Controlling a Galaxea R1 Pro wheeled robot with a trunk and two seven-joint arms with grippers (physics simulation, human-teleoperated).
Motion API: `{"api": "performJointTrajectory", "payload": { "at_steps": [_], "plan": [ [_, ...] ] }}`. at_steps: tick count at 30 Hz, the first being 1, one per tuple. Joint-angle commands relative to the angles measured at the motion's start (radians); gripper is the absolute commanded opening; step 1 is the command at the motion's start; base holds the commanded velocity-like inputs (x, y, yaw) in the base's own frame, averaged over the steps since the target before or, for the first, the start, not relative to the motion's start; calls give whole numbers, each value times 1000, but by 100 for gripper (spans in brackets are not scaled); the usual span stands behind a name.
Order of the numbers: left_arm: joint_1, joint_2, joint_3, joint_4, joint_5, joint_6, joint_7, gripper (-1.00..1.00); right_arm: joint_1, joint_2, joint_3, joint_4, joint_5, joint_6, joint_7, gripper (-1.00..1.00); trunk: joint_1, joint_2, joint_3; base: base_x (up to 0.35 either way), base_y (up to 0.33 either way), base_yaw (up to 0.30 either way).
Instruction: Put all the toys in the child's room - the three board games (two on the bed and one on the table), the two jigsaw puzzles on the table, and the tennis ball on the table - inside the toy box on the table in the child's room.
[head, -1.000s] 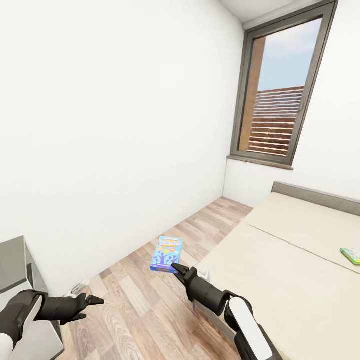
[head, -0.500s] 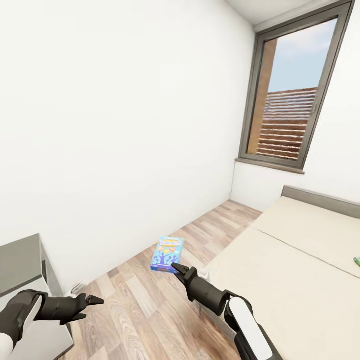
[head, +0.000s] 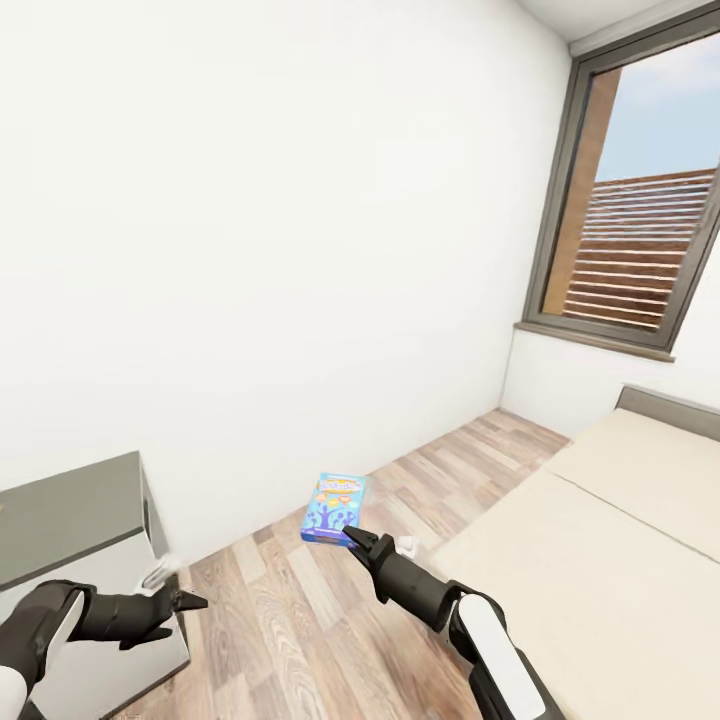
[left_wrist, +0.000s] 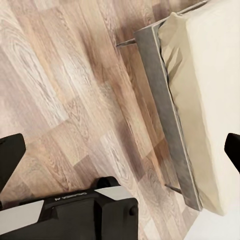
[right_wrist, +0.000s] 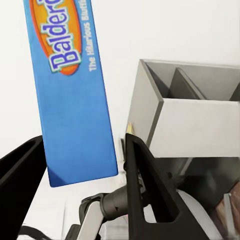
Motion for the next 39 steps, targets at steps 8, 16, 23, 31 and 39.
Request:
{"api": "performJointTrajectory", "payload": {
  "at_steps": [8,16,23,31,39],
  "plan": [
    [-1,-2,5,0,-9,7,-7,100,-1,0,-1,0,1,4,4,-100,-31,55,23,0,0,164],
    [-1,-12,5,0,-12,7,-8,100,-1,0,-1,0,1,5,3,-100,-61,111,48,0,0,7],
    [-1,-14,5,0,-12,7,-8,100,-1,0,-1,0,1,4,3,-100,-88,160,71,0,0,34],
    [-1,-14,6,0,-12,7,-2,100,-1,0,0,0,1,4,3,-100,-119,216,102,0,0,219],
    [-1,-15,6,0,-12,6,-1,100,-1,0,1,0,1,5,3,-100,-149,272,132,0,0,187]
  ]
}}
